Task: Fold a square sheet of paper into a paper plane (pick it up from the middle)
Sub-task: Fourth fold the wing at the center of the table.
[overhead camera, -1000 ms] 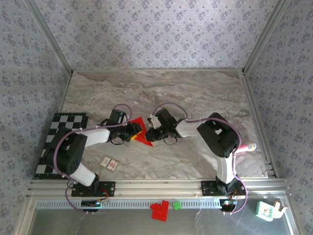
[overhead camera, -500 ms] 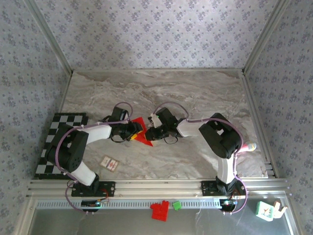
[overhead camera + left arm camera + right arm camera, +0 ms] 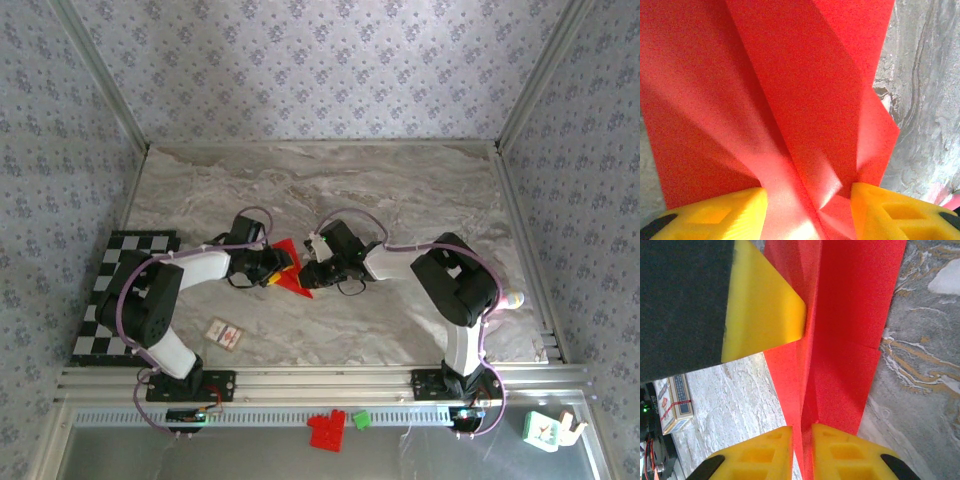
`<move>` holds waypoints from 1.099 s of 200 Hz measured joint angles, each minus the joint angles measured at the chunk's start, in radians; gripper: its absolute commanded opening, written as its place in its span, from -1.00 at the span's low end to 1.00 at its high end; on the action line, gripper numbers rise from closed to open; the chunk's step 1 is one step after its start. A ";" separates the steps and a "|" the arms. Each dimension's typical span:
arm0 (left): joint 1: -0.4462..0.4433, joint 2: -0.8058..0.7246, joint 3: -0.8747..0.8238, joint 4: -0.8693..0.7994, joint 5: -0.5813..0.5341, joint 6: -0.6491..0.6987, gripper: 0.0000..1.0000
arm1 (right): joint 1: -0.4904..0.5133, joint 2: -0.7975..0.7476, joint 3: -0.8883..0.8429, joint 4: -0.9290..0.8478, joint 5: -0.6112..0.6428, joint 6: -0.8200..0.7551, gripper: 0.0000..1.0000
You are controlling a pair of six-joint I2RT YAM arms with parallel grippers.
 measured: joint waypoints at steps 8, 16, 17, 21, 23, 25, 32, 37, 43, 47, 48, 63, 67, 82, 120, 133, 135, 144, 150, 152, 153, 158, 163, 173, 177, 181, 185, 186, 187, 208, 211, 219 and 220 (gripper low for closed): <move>0.000 0.000 0.002 -0.003 0.000 0.000 0.03 | 0.000 0.000 0.000 0.000 0.000 0.000 -0.68; 0.000 0.000 0.003 -0.006 0.000 0.000 0.02 | 0.000 0.000 -0.001 -0.001 0.000 0.000 -0.68; 0.000 0.000 0.003 -0.007 0.000 0.000 0.02 | 0.000 0.000 -0.001 -0.001 0.000 0.000 -0.68; 0.000 0.000 0.004 -0.007 0.000 0.000 0.03 | 0.000 0.000 -0.001 -0.002 0.000 0.000 -0.68; 0.000 0.000 0.004 -0.007 0.000 0.000 0.03 | 0.000 0.001 -0.002 -0.002 0.000 0.000 -0.68; 0.000 0.000 0.004 -0.007 0.000 0.000 0.03 | 0.000 0.001 -0.002 -0.002 0.000 0.000 -0.68; 0.000 0.000 0.004 -0.008 0.000 0.000 0.04 | 0.000 0.002 -0.003 -0.002 0.000 0.001 -0.68; 0.000 0.000 0.004 -0.008 0.000 0.000 0.03 | 0.000 0.003 -0.004 -0.002 0.000 0.003 -0.68; 0.000 0.000 0.004 -0.008 0.000 0.000 0.04 | 0.000 0.005 -0.005 -0.002 0.000 0.003 -0.68; 0.000 0.000 0.004 -0.008 0.000 0.000 0.04 | 0.000 0.006 -0.005 -0.003 0.000 0.003 -0.67; 0.000 0.000 0.004 -0.008 0.000 0.000 0.04 | 0.000 0.006 -0.005 -0.003 0.000 0.003 -0.67; 0.000 0.000 0.005 -0.008 0.000 0.000 0.04 | 0.000 0.011 -0.005 -0.003 0.000 0.004 -0.67; 0.000 0.000 0.005 -0.008 0.000 0.000 0.04 | 0.000 0.013 -0.005 -0.003 0.000 0.004 -0.68; 0.000 0.002 0.008 -0.011 0.000 0.000 0.04 | 0.000 0.016 -0.007 -0.003 0.000 0.007 -0.72; 0.000 0.002 0.010 -0.014 0.000 0.000 0.04 | 0.000 0.021 -0.009 -0.002 0.000 0.007 -0.79; 0.000 0.002 0.011 -0.015 0.000 0.000 0.05 | 0.000 0.026 -0.010 -0.002 0.000 0.007 -0.81; 0.000 0.002 0.011 -0.015 0.000 0.000 0.05 | 0.000 0.026 -0.010 -0.002 0.000 0.007 -0.81; 0.000 0.002 0.012 -0.016 0.000 0.000 0.05 | -0.001 0.027 -0.010 0.000 -0.002 0.008 -0.82; 0.000 0.002 0.013 -0.018 0.000 0.001 0.05 | -0.001 0.028 -0.010 0.000 -0.003 0.009 -0.82; 0.000 0.002 0.013 -0.018 0.000 0.001 0.05 | -0.001 0.028 -0.010 0.000 -0.003 0.010 -0.82; 0.000 0.001 0.013 -0.019 0.000 0.000 0.05 | -0.001 0.029 -0.010 0.001 -0.004 0.010 -0.82; 0.000 0.000 0.014 -0.019 0.000 0.001 0.05 | -0.001 0.029 -0.010 0.002 -0.005 0.010 -0.82; 0.000 0.000 0.014 -0.019 0.000 0.001 0.06 | -0.002 0.029 -0.010 0.002 -0.006 0.010 -0.82; -0.003 -0.002 0.015 -0.022 0.000 0.003 0.05 | -0.003 0.031 -0.010 0.003 -0.010 0.011 -0.82; -0.004 -0.003 0.016 -0.023 -0.001 0.004 0.05 | -0.004 0.032 -0.010 0.003 -0.012 0.011 -0.82; -0.004 -0.004 0.018 -0.026 -0.001 0.004 0.06 | -0.005 0.032 -0.010 0.003 -0.014 0.011 -0.82; -0.004 -0.006 0.019 -0.030 -0.002 0.004 0.05 | -0.005 0.033 -0.010 0.005 -0.016 0.011 -0.82; -0.004 -0.007 0.019 -0.031 -0.002 0.004 0.06 | -0.006 0.033 -0.009 0.005 -0.016 0.011 -0.82; -0.004 -0.007 0.020 -0.032 -0.004 0.005 0.06 | -0.006 0.033 -0.009 0.005 -0.016 0.011 -0.82; -0.005 -0.030 0.021 -0.063 -0.018 0.018 0.05 | -0.008 0.035 -0.009 0.005 -0.023 0.014 -0.82; -0.005 -0.037 0.021 -0.068 -0.019 0.020 0.05 | -0.009 0.035 -0.009 0.005 -0.024 0.015 -0.82; -0.005 -0.055 0.021 -0.074 -0.023 0.028 0.04 | -0.010 0.035 -0.009 0.005 -0.025 0.016 -0.82; -0.005 -0.059 0.021 -0.074 -0.024 0.029 0.04 | -0.010 0.035 -0.009 0.005 -0.025 0.017 -0.82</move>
